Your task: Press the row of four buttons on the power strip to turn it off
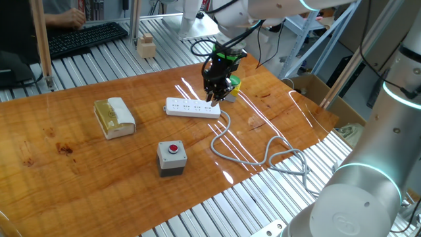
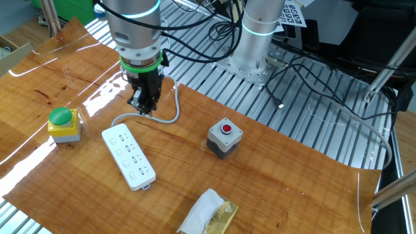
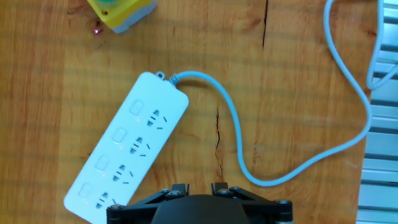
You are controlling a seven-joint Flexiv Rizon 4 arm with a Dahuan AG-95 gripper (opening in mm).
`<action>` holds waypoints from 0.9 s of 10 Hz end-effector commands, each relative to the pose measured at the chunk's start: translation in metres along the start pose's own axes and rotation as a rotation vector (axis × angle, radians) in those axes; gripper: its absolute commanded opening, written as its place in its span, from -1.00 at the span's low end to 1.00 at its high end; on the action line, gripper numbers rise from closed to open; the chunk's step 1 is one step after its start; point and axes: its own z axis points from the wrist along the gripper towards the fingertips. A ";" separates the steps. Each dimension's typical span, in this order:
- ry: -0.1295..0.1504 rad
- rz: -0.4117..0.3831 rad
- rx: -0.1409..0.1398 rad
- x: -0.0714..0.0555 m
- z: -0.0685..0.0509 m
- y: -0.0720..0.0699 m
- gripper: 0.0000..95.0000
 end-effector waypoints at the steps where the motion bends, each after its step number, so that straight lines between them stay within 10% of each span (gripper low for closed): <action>1: 0.002 0.006 -0.005 -0.006 0.002 0.004 -0.60; 9: 0.004 0.081 -0.057 -0.037 0.011 0.017 -0.60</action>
